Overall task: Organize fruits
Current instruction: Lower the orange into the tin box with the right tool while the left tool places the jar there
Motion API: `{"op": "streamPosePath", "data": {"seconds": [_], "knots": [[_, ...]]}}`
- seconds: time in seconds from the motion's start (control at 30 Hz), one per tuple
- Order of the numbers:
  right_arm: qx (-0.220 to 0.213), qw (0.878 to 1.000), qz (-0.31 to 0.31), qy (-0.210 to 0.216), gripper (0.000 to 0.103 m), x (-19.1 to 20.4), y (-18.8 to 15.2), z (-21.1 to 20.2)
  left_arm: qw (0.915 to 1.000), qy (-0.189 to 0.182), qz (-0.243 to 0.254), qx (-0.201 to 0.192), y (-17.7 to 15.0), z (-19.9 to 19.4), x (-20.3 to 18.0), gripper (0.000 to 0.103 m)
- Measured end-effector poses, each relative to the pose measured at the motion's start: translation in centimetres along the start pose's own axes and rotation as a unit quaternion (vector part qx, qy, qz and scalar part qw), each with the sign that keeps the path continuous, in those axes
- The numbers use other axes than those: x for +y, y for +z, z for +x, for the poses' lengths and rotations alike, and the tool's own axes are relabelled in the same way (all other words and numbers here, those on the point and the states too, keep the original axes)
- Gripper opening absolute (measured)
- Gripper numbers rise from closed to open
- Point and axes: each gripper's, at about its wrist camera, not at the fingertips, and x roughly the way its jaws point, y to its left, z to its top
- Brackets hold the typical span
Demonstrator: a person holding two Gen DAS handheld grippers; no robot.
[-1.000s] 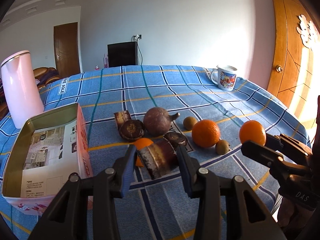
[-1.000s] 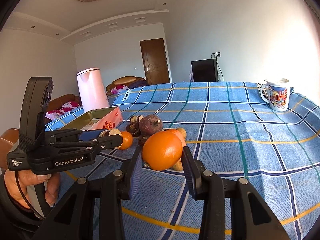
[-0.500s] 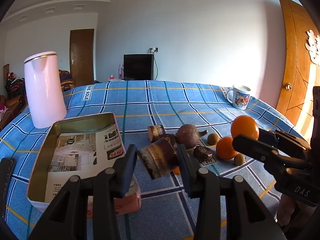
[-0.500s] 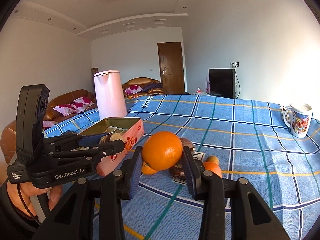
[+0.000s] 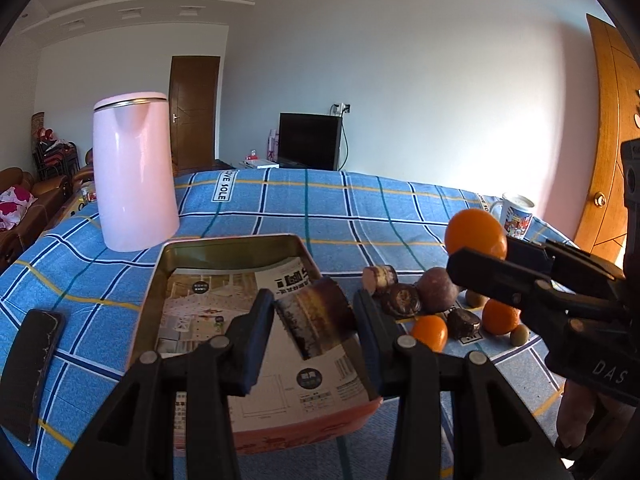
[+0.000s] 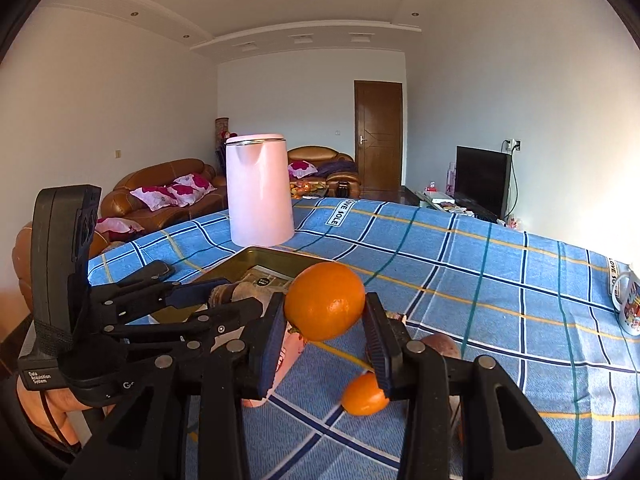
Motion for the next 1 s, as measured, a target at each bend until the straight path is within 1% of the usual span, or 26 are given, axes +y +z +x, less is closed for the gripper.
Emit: {"op": "streamPosePath", "data": {"seconds": [0.23, 0.5, 0.77, 1.0], "knots": [[0.018, 1.000, -0.016, 0.012, 0.041, 1.6, 1.0, 3.0, 0.9999, 0.011, -0.009, 0.001, 0.4, 0.3, 1.8, 0.043], [0.039, 0.999, -0.021, 0.016, 0.041, 2.4, 1.0, 5.4, 0.9996, 0.017, -0.018, 0.011, 0.6, 1.0, 3.5, 0.043], [0.073, 0.997, -0.029, 0.024, 0.041, 3.4, 0.6, 8.4, 0.9987, 0.029, -0.038, 0.020, 0.6, 1.6, 5.6, 0.043], [0.113, 0.992, -0.038, 0.032, 0.041, 3.9, 0.2, 10.4, 0.9983, 0.032, -0.036, 0.033, 0.4, 2.4, 5.9, 0.043]]}}
